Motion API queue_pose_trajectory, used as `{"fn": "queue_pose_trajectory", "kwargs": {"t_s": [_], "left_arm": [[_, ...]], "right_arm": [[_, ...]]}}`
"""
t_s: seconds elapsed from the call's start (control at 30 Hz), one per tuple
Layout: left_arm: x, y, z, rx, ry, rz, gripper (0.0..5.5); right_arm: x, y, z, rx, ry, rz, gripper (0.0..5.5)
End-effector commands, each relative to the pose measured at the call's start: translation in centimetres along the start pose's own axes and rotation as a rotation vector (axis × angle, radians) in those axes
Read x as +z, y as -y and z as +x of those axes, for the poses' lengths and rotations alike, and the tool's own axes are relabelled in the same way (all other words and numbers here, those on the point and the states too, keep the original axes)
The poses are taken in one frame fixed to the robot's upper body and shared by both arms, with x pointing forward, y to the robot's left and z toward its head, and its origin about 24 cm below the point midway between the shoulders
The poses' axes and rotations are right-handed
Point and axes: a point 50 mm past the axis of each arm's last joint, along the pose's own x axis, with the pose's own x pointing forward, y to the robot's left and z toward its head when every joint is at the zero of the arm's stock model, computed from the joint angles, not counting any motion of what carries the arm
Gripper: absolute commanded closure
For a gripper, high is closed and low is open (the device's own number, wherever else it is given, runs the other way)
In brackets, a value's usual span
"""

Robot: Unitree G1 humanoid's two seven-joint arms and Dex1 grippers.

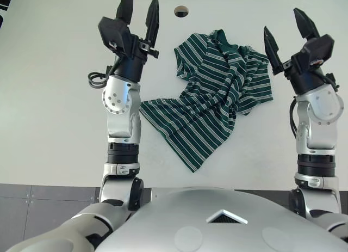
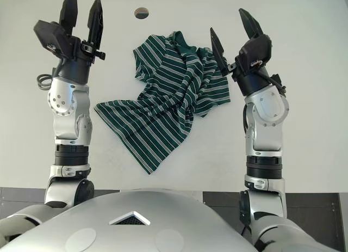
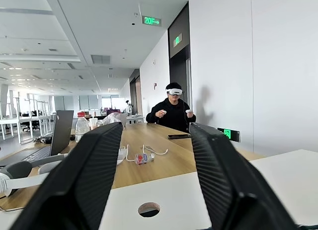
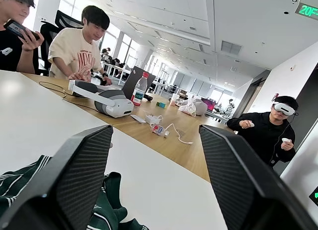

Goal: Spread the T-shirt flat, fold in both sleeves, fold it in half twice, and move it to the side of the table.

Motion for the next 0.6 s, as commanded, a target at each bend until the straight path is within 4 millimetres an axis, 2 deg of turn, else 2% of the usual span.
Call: {"fn": "queue_pose_trajectory", "kwargs": {"t_s": [0.03, 0.6], "left_arm": [[-0.03, 0.02, -0.07, 0.001, -0.005, 0.004, 2.43], [0.13, 0.3, -0.26, -0.012, -0.01, 0.005, 2.43]], "right_arm": [[0.33, 0.08, 0.38, 0.005, 0.021, -0.004, 2.28], [0.36, -0.08, 0.06, 0.013, 0.012, -0.002, 2.28]]}}
